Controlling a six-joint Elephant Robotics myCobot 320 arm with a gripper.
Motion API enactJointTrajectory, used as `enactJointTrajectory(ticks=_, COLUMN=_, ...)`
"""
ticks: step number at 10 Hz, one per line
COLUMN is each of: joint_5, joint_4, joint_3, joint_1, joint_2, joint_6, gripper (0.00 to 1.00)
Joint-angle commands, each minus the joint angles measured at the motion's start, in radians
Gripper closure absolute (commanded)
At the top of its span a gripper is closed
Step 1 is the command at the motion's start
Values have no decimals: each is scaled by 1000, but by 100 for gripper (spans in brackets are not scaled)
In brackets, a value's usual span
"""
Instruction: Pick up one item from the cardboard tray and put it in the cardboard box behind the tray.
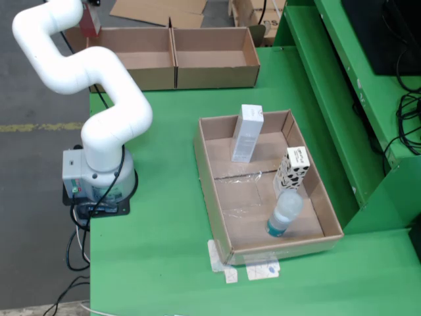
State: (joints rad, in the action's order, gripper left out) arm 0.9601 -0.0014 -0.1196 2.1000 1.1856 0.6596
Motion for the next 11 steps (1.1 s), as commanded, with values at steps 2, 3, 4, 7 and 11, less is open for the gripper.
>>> enactJointTrajectory(ticks=2, joint_5=8, joint_4=-943, joint_3=-286, joint_1=-250, joint_2=-223, joint_6=134, gripper=100)
enactJointTrajectory(ticks=3, joint_5=8, joint_4=-943, joint_3=-286, joint_1=-250, joint_2=-223, joint_6=134, gripper=100)
enactJointTrajectory(ticks=4, joint_5=5, joint_4=-809, joint_3=-62, joint_1=-327, joint_2=-354, joint_6=130, gripper=100)
enactJointTrajectory(ticks=7, joint_5=10, joint_4=-682, joint_3=120, joint_1=-439, joint_2=-484, joint_6=131, gripper=100)
enactJointTrajectory(ticks=11, joint_5=20, joint_4=-644, joint_3=120, joint_1=-450, joint_2=-446, joint_6=82, gripper=100)
